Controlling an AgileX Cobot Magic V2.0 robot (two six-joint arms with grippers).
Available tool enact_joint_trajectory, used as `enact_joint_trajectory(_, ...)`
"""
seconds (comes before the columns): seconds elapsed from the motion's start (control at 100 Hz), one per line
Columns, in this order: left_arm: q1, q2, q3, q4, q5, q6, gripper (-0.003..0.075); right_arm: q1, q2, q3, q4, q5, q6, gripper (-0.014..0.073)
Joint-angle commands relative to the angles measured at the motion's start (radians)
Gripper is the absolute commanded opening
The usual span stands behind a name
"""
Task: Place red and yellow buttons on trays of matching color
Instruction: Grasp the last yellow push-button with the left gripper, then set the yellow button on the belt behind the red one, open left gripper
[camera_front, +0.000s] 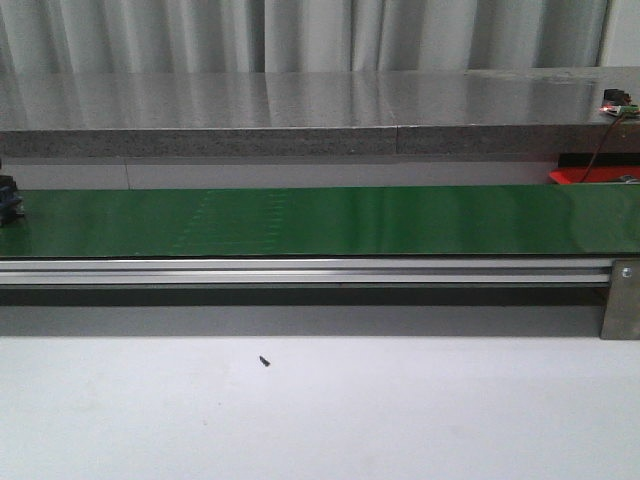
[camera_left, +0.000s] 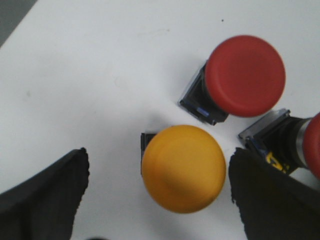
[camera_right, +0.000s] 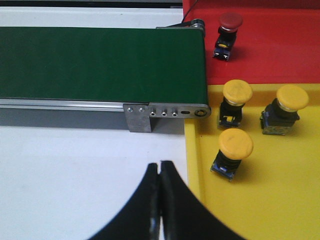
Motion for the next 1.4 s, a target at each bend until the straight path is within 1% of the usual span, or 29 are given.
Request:
enact_joint_trajectory(0.0, 0.001, -0.046, -0.028, -0.021, -0.068, -0.003, 0.0525, 0.003, 0.004, -0.024, -0.005, -0.065, -0.008, -0.0068)
enact_joint_trajectory(0.05, 0.001, -0.041, -0.028, -0.021, -0.07, -0.003, 0.0485, 0.003, 0.004, -0.024, -0.005, -0.065, -0.008, -0.0068)
enact_joint_trajectory(0.29, 0.001, -0.03, -0.028, -0.035, -0.085, -0.003, 0.0247, 0.003, 0.004, -0.024, -0.005, -0.065, -0.008, -0.0068)
enact_joint_trajectory(0.39, 0.001, -0.03, -0.028, -0.035, -0.088, -0.003, 0.0188, 0.003, 0.004, -0.024, -0.005, -0.065, -0.008, -0.0068)
enact_joint_trajectory(0.61, 0.001, -0.074, -0.028, -0.035, -0.017, 0.039, 0.0179, 0.003, 0.004, -0.024, -0.005, -0.065, -0.008, -0.0068)
enact_joint_trajectory(0.83, 0.001, -0.187, -0.026, -0.036, -0.004, 0.047, 0.0179, 0.003, 0.004, -0.024, -0.005, -0.065, -0.008, -0.0068)
enact_joint_trajectory(0.98, -0.006, -0.251, -0.026, -0.036, 0.041, 0.049, 0.0179, 0.003, 0.004, -0.024, -0.005, -0.065, -0.008, -0.0068)
enact_joint_trajectory(1.08, -0.035, -0.267, -0.026, -0.036, 0.073, 0.08, 0.018, 0.003, 0.004, -0.024, -0.005, -0.065, -0.008, -0.0068)
enact_joint_trajectory(1.39, -0.169, -0.267, -0.026, -0.04, 0.102, 0.08, 0.018, 0.003, 0.004, -0.024, -0.005, -0.065, -0.008, -0.0068)
